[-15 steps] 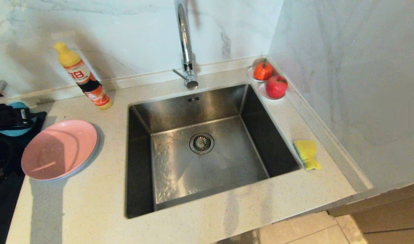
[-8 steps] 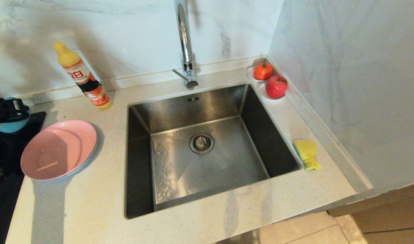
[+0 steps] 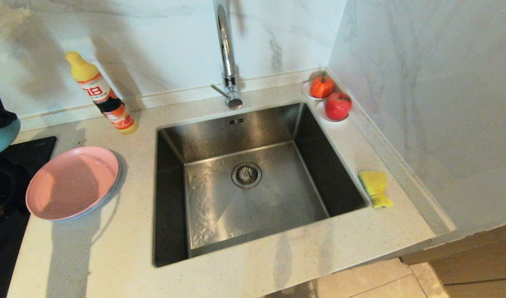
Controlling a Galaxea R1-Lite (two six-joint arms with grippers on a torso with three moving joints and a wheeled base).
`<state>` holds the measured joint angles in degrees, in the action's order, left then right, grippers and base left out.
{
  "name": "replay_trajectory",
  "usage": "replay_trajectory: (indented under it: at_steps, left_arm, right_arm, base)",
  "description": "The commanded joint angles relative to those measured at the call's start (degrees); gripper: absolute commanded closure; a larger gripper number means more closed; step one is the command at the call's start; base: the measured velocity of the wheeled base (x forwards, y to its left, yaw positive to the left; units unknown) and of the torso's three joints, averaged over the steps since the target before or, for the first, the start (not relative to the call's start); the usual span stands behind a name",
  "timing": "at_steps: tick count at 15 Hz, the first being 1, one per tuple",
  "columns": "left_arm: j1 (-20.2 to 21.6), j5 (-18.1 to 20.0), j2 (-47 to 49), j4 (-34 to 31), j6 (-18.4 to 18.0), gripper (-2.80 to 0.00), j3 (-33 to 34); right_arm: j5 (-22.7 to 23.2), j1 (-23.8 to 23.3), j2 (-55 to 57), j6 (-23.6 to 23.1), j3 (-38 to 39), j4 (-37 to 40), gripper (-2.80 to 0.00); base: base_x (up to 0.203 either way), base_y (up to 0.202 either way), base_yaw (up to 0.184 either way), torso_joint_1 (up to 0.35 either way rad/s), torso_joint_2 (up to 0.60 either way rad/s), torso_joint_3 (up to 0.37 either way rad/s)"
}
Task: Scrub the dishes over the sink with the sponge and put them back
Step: Place the bowl on the plate
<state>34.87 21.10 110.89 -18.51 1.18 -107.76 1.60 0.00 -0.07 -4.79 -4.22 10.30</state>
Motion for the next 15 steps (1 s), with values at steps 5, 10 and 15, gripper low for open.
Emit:
replay_trajectory:
  at_steps: [5,10,15]
  left_arm:
    - [-6.8,-0.2,-14.9,-6.1,-0.5,0.00,16.0]
    - [-8.5,-0.7,-21.5,-2.3,-4.6,0.00,30.3]
    - [-8.6,-4.3,-21.6,9.1,-7.2,0.00,41.9]
  right_arm:
    - [0.1,0.0,0.1,0.0,0.0,0.1,0.00]
    - [0.1,0.0,0.1,0.0,0.0,0.1,0.00]
    - [0.1,0.0,0.1,0.0,0.0,0.1,0.00]
  base:
    - [0.000,0.000,0.000,0.000,0.00,0.000]
    - [0.000,0.000,0.000,0.000,0.00,0.000]
    - [0.000,0.000,0.000,0.000,0.00,0.000]
